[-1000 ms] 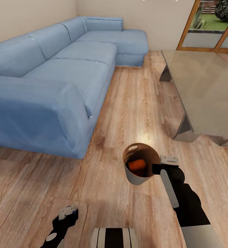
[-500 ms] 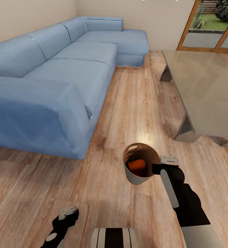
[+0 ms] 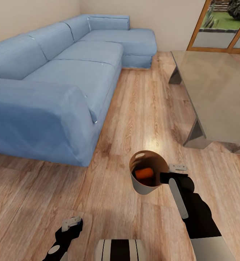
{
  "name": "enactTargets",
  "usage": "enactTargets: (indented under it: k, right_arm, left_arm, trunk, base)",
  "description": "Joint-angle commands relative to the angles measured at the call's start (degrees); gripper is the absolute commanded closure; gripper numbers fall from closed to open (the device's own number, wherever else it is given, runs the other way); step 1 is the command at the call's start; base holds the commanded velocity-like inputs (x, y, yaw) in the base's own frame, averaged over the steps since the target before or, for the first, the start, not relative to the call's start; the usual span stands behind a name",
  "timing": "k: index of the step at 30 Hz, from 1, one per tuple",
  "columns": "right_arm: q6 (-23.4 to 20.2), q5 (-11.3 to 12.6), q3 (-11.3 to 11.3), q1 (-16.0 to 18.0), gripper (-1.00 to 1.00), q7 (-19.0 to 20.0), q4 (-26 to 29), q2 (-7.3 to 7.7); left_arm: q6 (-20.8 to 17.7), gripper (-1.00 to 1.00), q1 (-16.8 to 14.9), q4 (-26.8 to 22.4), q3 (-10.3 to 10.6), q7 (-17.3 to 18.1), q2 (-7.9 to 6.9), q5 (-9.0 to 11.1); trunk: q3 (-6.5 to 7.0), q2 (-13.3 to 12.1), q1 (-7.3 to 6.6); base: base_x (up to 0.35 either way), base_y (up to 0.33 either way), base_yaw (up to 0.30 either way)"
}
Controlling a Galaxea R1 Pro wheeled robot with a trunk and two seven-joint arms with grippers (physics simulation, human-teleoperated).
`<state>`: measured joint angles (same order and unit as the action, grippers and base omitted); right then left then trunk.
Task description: Put the three can of soda from the living room inside the tash can in the kitchen.
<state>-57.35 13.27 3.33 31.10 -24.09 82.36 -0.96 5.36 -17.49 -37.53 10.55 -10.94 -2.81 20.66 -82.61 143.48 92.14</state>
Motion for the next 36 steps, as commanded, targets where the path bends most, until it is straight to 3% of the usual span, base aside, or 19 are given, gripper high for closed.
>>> enactTargets:
  k: [1,12,13,19,28,36]
  right_arm:
    - [0.14,0.27,0.01,0.02,1.00,0.10,0.02,0.00]
    - [0.14,0.27,0.88,0.02,1.00,0.10,0.02,0.00]
    - [0.14,0.25,1.92,0.02,1.00,0.10,0.03,0.00]
    - [0.14,0.18,4.66,0.02,1.00,0.10,0.00,0.00]
    - [0.14,0.18,4.92,0.02,1.00,0.10,-0.01,0.00]
    - [0.14,0.18,4.93,0.02,1.00,0.10,-0.01,0.00]
  left_arm:
    - [0.00,-1.00,0.00,0.00,0.00,0.00,0.00,0.00]
    - [-0.02,-1.00,0.00,0.00,0.00,-0.04,0.00,0.00]
    - [-0.01,1.00,0.00,0.00,-0.02,-0.03,0.00,0.00]
    - [-0.06,1.00,0.00,0.01,-0.04,-0.02,-0.28,0.00]
    - [-0.07,1.00,0.00,0.00,-0.03,-0.03,-0.35,0.00]
    - [-0.09,1.00,0.00,0.00,0.00,0.02,-0.35,0.00]
  trunk:
    - [0.00,0.00,-0.01]
    - [0.00,0.00,-0.01]
    - [0.00,0.00,-0.01]
    - [0.00,0.00,-0.01]
    - [0.00,0.00,-0.01]
    - [1.78,-0.10,-0.21]
  base:
    - [0.000,0.000,0.000]
    - [0.000,0.000,0.000]
    - [0.000,0.000,0.000]
    - [0.000,0.000,0.000]
    - [0.000,0.000,0.000]
    - [0.000,0.000,0.000]
